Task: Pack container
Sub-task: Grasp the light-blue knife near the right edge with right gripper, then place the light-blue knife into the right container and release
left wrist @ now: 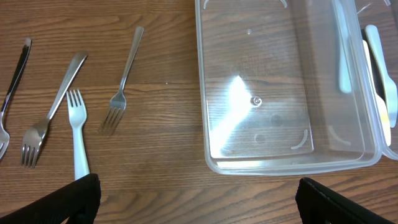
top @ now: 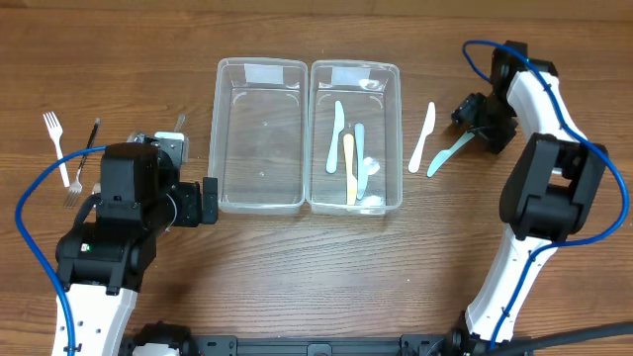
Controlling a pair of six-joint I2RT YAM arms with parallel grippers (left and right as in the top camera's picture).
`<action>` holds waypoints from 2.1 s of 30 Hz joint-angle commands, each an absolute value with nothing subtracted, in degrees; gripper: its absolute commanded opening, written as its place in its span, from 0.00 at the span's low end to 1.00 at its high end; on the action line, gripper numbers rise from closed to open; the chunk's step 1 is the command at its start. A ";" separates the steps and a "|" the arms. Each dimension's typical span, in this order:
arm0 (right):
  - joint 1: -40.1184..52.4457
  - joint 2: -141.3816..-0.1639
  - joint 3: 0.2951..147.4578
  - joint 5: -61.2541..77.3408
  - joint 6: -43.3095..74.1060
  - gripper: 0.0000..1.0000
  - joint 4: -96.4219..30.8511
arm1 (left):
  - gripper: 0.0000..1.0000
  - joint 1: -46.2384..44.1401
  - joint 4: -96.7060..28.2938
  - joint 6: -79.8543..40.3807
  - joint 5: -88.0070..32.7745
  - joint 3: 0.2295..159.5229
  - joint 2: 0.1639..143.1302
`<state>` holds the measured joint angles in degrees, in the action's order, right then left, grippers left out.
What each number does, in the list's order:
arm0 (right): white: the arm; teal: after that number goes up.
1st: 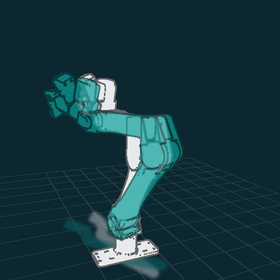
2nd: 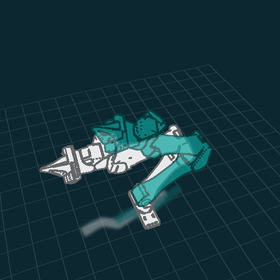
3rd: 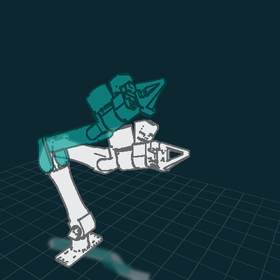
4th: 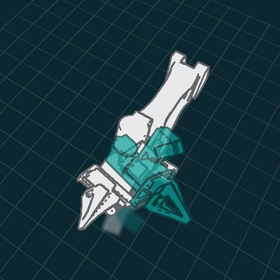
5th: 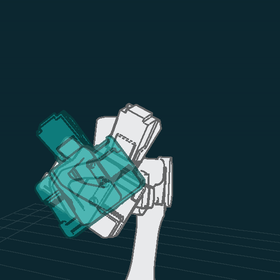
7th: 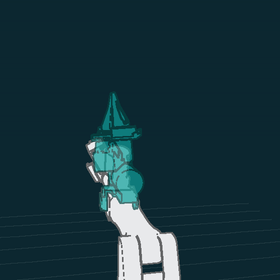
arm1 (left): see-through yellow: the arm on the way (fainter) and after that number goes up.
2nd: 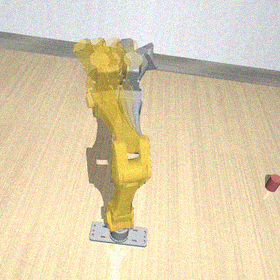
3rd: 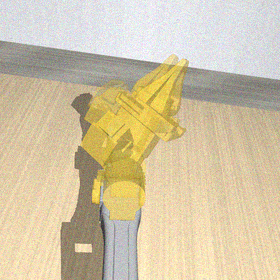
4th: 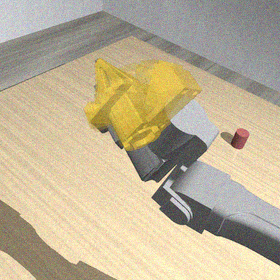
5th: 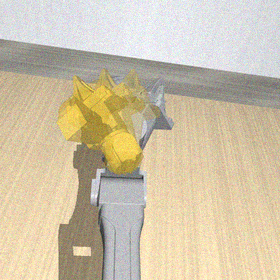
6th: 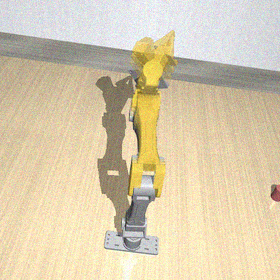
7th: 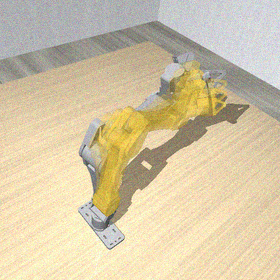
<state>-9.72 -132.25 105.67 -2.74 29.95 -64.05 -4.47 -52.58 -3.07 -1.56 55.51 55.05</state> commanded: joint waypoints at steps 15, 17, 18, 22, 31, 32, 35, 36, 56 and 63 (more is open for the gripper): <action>-9.85 -132.90 101.34 -2.22 27.64 0.81 -60.45 | 1.00 -4.43 -52.84 -3.90 -2.66 56.99 55.09; -9.85 -132.90 100.44 -2.22 27.62 0.80 -60.03 | 1.00 -4.43 -52.93 -3.90 -2.63 56.99 55.09; -9.82 -132.90 100.44 -2.22 27.62 0.80 -60.12 | 1.00 -4.43 -52.93 -3.90 -2.63 56.99 55.09; -9.82 -132.90 100.44 -2.24 27.62 0.79 -60.25 | 1.00 -4.43 -52.97 -3.90 -2.63 56.99 55.09; -9.82 -132.90 100.44 -2.22 27.64 0.47 -60.31 | 1.00 -4.43 -53.34 -3.90 -2.61 56.99 55.09; -9.82 -132.90 100.44 -2.22 27.64 0.45 -60.31 | 1.00 -4.43 -53.34 -3.90 -2.61 56.99 55.09; -9.82 -132.90 100.44 -2.22 27.64 0.33 -60.31 | 1.00 -4.43 -53.34 -3.90 -2.61 56.99 55.09; -9.82 -132.90 100.44 -2.24 27.64 0.28 -60.31 | 1.00 -4.43 -53.34 -3.90 -2.61 56.99 55.09; -9.67 -132.11 102.63 -2.46 27.09 0.04 -62.04 | 1.00 -4.43 -53.32 -3.88 -2.61 56.99 55.09; -5.87 -121.03 108.29 -2.92 23.49 0.04 -64.34 | 1.00 -4.43 -53.28 -3.88 -2.61 56.99 55.09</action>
<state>-8.99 -130.78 103.83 -3.31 25.80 -64.12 -4.47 -53.21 -3.07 -1.56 55.51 55.05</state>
